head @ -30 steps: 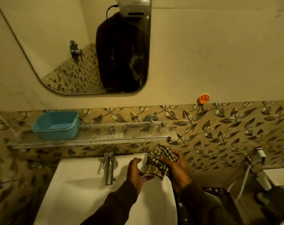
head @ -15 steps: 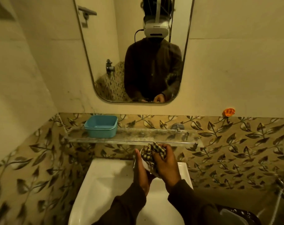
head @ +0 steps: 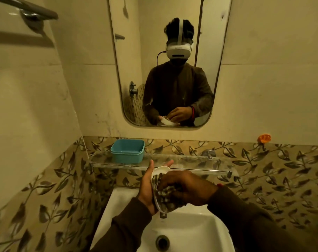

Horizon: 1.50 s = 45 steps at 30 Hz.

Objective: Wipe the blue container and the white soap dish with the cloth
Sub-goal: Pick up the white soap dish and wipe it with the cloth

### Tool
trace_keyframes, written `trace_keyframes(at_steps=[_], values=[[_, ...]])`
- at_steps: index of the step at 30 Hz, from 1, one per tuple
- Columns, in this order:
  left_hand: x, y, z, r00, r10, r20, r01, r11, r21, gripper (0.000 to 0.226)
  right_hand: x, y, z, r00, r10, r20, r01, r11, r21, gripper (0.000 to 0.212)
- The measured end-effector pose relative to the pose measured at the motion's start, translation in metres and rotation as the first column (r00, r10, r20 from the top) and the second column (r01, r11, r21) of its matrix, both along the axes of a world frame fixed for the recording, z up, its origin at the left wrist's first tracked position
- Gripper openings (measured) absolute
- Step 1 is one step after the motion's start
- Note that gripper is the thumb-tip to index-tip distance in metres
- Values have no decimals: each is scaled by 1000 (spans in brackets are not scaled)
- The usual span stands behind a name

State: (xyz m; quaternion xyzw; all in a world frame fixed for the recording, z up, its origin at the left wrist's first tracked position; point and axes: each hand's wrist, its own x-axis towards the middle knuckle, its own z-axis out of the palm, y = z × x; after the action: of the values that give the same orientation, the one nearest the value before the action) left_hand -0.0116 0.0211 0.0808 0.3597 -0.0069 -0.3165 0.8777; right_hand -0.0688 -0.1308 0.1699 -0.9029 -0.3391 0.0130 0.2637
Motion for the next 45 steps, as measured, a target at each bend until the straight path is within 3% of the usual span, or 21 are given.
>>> trace_keyframes(at_steps=[3,5,10,15,18,22,26,28,30,32,37,41,45], values=[[2,1,9,1000,-1,-19,1,1000,-24,94,-5,3,2,982,110,156,-90,988,-127,31],[1,-1,20,1000,-12,-8,12,1000,-28,101,-7,4,5,957,96,274,-58,988,-144,31],[-3,-12,36,999,-46,28,47,997,-54,91,-6,11,17,835,-132,535,201,977,-72,33],[4,-12,49,995,14,97,-27,992,126,81,-10,27,20,633,-250,733,457,885,-93,40],[6,-12,59,991,23,134,-48,981,190,77,-12,27,26,629,-326,706,561,819,-122,50],[6,-13,64,979,63,194,-106,970,217,74,-17,30,28,651,-299,698,584,785,-208,54],[8,-7,76,958,127,258,-176,969,176,56,-22,33,23,765,-205,611,504,782,-368,49],[12,-5,81,922,132,364,-228,945,235,48,-26,33,16,823,-198,532,435,822,-367,44],[11,-8,82,911,87,403,-230,919,320,46,-29,31,11,874,-231,428,384,869,-313,50],[7,-10,77,937,73,342,-201,912,358,63,-30,27,9,918,-278,283,353,899,-259,52],[9,-5,67,982,92,166,-123,974,188,94,-26,19,16,951,-282,-125,290,955,55,29],[9,-2,74,988,69,138,-83,992,99,105,-24,15,26,944,-278,-176,323,887,330,32],[4,-8,76,987,75,145,-81,996,32,114,-20,18,25,941,-315,-125,336,813,475,29]])
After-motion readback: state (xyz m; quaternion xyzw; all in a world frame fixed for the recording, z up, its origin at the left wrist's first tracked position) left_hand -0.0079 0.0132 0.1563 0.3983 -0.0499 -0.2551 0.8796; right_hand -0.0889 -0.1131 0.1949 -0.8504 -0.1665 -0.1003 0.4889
